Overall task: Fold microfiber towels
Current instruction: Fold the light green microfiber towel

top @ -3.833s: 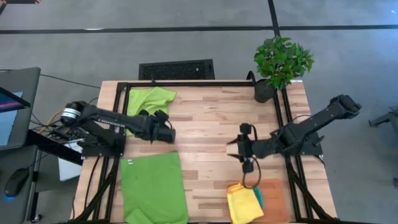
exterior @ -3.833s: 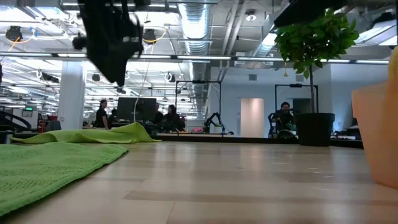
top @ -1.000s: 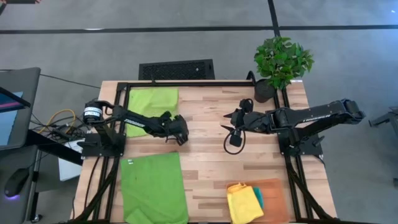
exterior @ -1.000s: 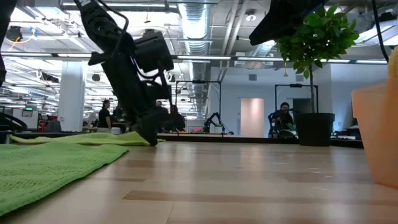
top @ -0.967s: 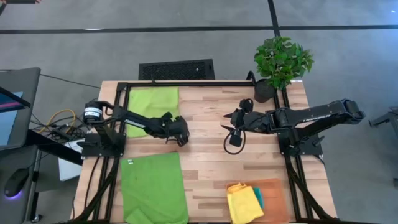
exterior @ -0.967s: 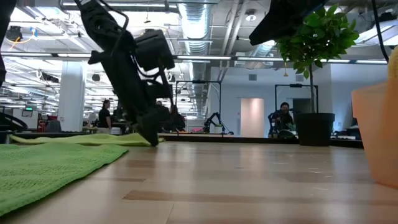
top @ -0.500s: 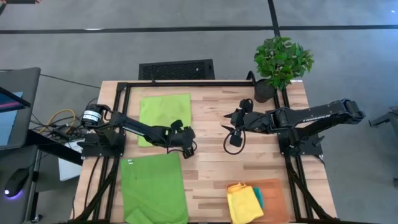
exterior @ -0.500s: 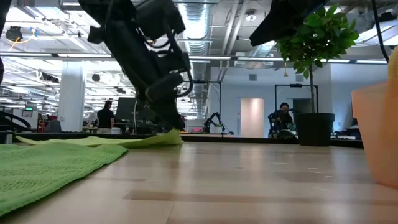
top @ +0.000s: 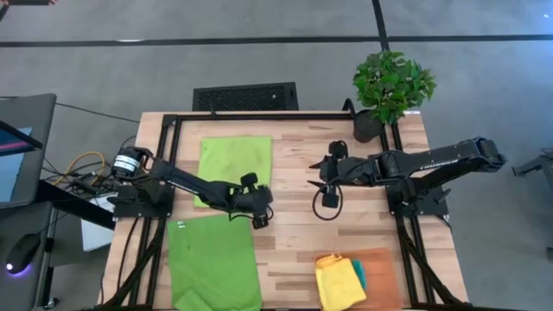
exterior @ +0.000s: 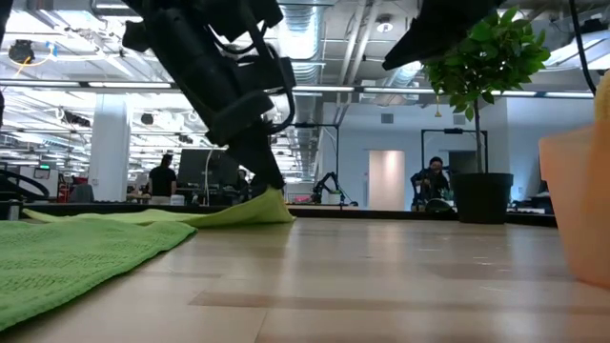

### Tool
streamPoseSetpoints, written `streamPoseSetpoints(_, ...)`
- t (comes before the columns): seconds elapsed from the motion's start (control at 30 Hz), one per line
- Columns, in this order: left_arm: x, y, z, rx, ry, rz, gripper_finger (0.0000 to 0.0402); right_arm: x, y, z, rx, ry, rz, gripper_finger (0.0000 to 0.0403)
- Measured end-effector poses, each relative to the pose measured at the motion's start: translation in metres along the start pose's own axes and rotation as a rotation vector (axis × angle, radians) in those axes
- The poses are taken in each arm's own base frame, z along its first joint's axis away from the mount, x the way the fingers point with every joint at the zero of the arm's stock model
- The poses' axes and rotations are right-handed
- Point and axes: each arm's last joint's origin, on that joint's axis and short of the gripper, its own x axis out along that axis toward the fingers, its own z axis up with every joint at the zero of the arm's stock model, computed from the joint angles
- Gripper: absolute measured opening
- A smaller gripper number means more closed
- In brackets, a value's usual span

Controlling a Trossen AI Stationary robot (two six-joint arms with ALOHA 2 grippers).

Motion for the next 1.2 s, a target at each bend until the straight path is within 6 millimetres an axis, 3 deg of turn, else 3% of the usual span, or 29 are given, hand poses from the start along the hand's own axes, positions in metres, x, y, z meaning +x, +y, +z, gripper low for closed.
streamPoseSetpoints(0.17,-0.004,-0.008,-0.003,0.075,0.003,-0.016,0.0,0.012,0.004,-0.004,-0.063,0.046,0.005,0.0226)
streamPoseSetpoints(0.4,-0.007,-0.012,-0.006,0.083,0.015,-0.023,0.0,0.053,0.021,-0.006,-0.249,0.041,0.085,0.0226)
streamPoseSetpoints(0.67,-0.021,-0.021,0.006,0.074,0.027,0.007,0.0,0.091,0.038,-0.014,-0.386,0.002,0.194,0.0226)
streamPoseSetpoints(1.2,-0.045,-0.031,0.021,0.136,0.078,0.067,0.0,0.129,0.056,-0.023,-0.506,-0.104,0.293,0.0226)
